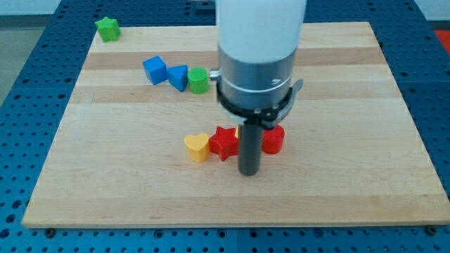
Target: Move the yellow heart below the blue triangle
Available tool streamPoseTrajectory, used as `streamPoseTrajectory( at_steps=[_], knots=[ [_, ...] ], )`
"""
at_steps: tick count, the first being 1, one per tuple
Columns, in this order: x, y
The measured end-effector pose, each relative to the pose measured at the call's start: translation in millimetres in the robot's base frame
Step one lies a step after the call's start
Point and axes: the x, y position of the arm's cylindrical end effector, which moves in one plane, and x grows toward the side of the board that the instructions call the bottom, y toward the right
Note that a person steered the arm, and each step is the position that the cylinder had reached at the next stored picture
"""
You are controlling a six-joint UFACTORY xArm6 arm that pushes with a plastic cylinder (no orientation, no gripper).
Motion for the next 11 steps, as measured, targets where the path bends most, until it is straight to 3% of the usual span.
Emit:
streamPoseTrajectory(
  at_steps=[2, 4, 6, 8, 9, 11],
  knots=[
    [-38.7, -53.3],
    [-25.4, -87.9],
    [-82.8, -109.8],
    [-77.2, -175.6],
    [-78.2, -173.6],
    [-108.8, -49.4]
  ],
)
